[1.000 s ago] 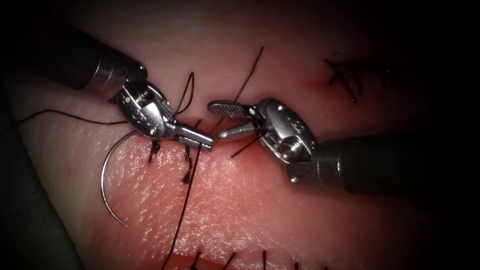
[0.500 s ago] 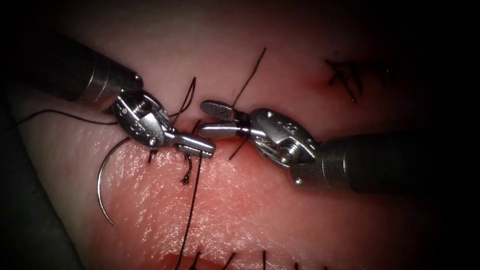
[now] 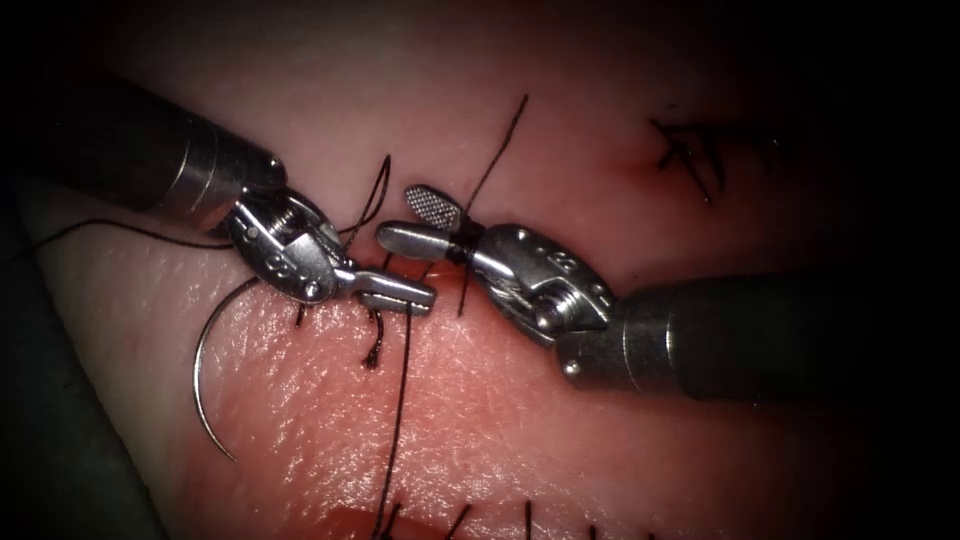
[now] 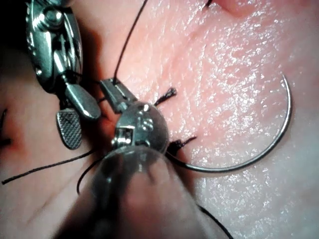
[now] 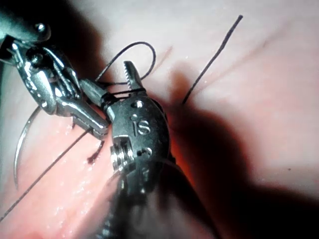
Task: Wound Closure
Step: Grab the short tail with the right gripper
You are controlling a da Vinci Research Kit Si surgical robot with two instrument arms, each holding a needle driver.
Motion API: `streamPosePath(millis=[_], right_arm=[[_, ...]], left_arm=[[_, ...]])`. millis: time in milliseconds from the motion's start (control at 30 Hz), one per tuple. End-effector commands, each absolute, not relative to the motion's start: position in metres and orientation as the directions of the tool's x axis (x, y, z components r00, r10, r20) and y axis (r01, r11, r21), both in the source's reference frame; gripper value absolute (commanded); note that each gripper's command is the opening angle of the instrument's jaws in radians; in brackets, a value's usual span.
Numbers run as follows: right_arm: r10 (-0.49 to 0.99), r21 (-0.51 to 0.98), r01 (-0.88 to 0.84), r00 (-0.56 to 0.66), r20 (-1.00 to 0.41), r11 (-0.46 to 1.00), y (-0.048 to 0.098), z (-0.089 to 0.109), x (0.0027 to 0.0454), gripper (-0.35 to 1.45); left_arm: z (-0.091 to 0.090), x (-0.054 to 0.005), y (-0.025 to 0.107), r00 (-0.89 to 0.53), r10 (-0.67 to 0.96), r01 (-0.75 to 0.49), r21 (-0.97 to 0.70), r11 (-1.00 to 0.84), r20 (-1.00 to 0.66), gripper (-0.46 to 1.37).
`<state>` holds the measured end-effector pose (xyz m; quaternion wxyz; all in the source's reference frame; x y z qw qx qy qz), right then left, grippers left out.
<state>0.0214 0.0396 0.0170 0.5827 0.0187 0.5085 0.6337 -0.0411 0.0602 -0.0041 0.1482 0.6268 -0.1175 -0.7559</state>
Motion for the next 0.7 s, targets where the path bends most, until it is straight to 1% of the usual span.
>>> streamPosePath(millis=[33,300,700], right_arm=[[0.760,0.657,-0.729,-0.312,-0.570,0.192,0.0396,0.0169,0.0212,1.05],[0.743,0.606,-0.785,-0.327,-0.584,0.130,0.0395,0.0169,0.0199,1.03],[0.759,0.568,-0.816,-0.301,-0.577,0.108,0.0396,0.0169,0.0192,0.99]], left_arm=[[-0.0042,-0.0411,0.0601,-0.178,-0.360,0.081,0.351,-0.933,-0.916,-0.35],[-0.0044,-0.0416,0.0601,-0.219,-0.326,0.055,0.322,-0.945,-0.920,-0.35],[-0.0046,-0.0418,0.0602,-0.232,-0.322,0.050,0.319,-0.946,-0.918,-0.35]])
